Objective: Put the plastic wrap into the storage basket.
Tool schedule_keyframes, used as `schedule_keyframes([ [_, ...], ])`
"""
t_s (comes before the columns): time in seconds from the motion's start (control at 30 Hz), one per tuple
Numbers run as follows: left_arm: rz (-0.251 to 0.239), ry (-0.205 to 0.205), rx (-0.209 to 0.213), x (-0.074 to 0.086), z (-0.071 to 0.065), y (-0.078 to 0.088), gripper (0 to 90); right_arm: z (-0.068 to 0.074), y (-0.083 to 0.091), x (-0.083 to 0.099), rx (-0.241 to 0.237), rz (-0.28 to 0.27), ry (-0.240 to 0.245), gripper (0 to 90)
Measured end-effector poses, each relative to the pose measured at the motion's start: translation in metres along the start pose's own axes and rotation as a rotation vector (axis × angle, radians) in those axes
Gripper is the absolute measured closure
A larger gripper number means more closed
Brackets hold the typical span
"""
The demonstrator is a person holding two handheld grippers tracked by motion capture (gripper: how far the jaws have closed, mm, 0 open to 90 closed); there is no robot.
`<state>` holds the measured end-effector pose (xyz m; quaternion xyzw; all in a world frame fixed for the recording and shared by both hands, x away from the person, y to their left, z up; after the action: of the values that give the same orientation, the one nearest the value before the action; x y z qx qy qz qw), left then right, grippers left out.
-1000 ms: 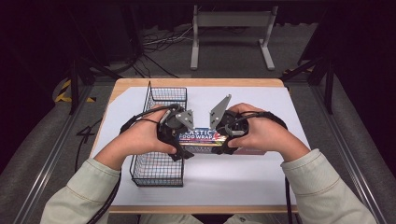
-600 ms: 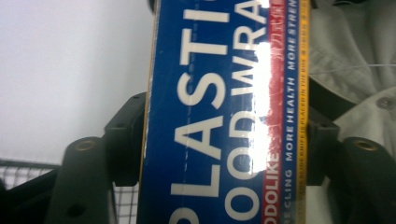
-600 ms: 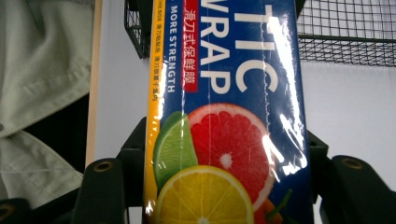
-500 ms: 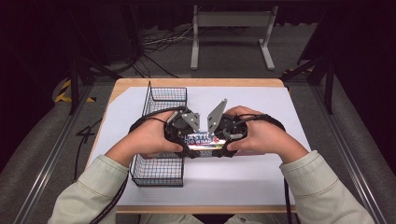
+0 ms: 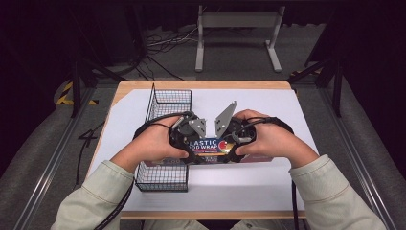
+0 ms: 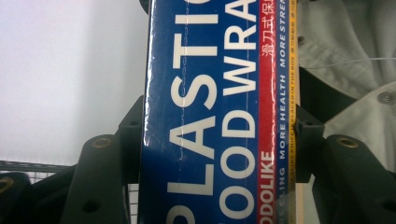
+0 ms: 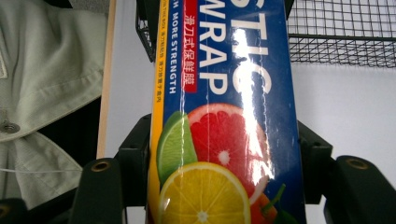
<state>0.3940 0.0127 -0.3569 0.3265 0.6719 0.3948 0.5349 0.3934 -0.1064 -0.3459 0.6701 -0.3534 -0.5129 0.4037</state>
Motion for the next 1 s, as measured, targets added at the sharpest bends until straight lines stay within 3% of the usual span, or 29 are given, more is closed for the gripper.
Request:
schedule_keyframes([
  [0.17, 0.007, -0.009, -0.038, -0.002, 0.000, 0.002, 42.1, 0.001, 0.009, -0.002, 0.020, -0.056, -0.033, 24.1],
  [0.23, 0.014, 0.032, -0.063, -0.002, -0.001, 0.005, 42.0, 0.002, 0.013, -0.002, 0.035, -0.071, -0.070, 19.4],
  [0.47, 0.028, 0.084, -0.117, -0.001, -0.002, 0.005, 41.8, 0.000, 0.030, 0.001, 0.115, -0.132, -0.080, 16.5],
  [0.57, 0.010, 0.129, -0.117, -0.001, 0.000, 0.008, 41.7, -0.003, 0.042, 0.003, 0.165, -0.179, -0.102, 15.6],
  [0.7, 0.012, 0.238, -0.180, -0.001, 0.008, 0.015, 41.7, -0.004, 0.058, 0.006, 0.232, -0.258, -0.138, 15.7],
  [0.83, -0.020, 0.286, -0.196, 0.000, 0.015, 0.019, 41.7, -0.005, 0.065, 0.011, 0.262, -0.295, -0.164, 15.7],
  [0.93, -0.054, 0.328, -0.207, 0.003, 0.019, 0.025, 41.5, -0.004, 0.071, 0.022, 0.294, -0.326, -0.210, 15.7],
  [1.0, -0.065, 0.337, -0.208, 0.003, 0.020, 0.026, 41.5, -0.004, 0.071, 0.025, 0.300, -0.329, -0.219, 15.7],
])
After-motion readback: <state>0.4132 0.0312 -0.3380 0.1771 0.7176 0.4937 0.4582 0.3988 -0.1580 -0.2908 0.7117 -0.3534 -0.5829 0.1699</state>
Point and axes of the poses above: each handheld gripper's, and its own axes: y roughly backward along the jaws, x roughly out of its underside, z roughly to its left, the point moved 7 cm from there along -y, roughly forward along the jaws, and after that the axes turned 12 degrees about y, right-handed, at the moved point
